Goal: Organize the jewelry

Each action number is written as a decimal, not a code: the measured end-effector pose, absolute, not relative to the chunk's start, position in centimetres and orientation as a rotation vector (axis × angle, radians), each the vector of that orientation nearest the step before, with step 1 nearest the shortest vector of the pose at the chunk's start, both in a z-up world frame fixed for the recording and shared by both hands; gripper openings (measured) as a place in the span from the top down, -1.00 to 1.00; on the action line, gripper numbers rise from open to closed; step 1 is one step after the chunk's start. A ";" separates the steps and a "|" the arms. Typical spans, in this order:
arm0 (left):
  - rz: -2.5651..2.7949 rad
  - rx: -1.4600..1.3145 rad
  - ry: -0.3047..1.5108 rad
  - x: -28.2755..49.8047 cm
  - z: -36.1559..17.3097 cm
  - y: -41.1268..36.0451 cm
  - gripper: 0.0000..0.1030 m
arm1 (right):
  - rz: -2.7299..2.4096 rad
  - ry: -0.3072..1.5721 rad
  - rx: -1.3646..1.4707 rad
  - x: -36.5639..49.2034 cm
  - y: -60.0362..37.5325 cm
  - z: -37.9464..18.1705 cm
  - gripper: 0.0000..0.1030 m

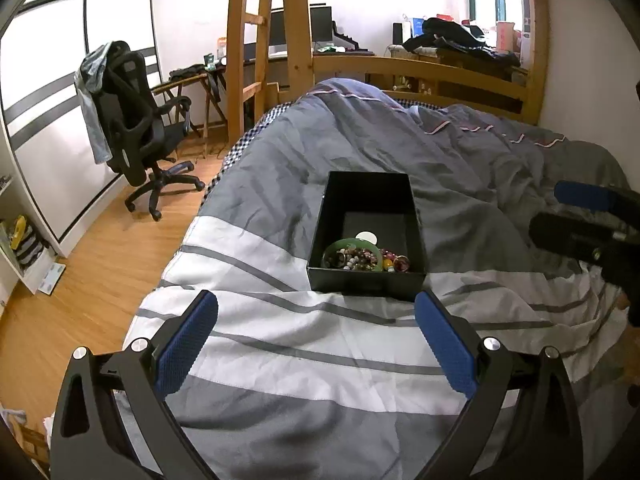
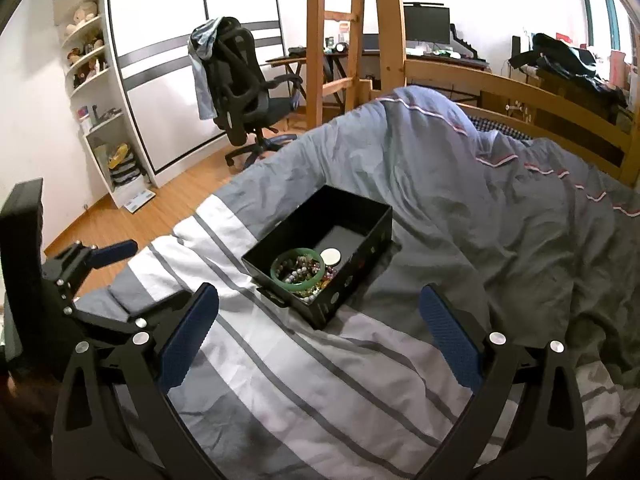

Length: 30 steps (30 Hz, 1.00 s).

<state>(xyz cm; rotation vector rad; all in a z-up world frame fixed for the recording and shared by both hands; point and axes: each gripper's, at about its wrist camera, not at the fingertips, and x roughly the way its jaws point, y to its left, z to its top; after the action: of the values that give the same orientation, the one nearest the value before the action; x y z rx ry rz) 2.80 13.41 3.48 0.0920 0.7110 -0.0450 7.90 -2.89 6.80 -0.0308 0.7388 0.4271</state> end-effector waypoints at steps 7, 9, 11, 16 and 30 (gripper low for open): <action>-0.005 0.077 0.683 2.1 4.0 13.4 -0.89 | 0.419 0.736 -0.033 6.3 -4.1 6.5 -0.93; -0.009 0.063 0.680 2.1 4.1 13.5 -0.89 | 0.418 0.738 -0.030 6.0 -4.5 6.2 -0.93; -0.013 0.051 0.682 2.2 4.0 13.6 -0.89 | 0.414 0.743 -0.028 5.9 -4.9 6.0 -0.93; -0.006 0.068 0.706 2.9 3.3 13.0 -0.89 | 0.407 0.728 -0.020 5.9 -5.4 6.3 -0.93; -0.011 0.089 0.713 3.1 2.9 12.5 -0.89 | 0.405 0.724 -0.021 6.1 -5.2 5.6 -0.93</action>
<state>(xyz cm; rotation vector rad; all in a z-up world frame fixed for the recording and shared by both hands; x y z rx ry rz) 3.10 12.52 2.95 0.0888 0.7133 -0.0109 6.13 -5.21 5.60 -0.0214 0.7245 0.4049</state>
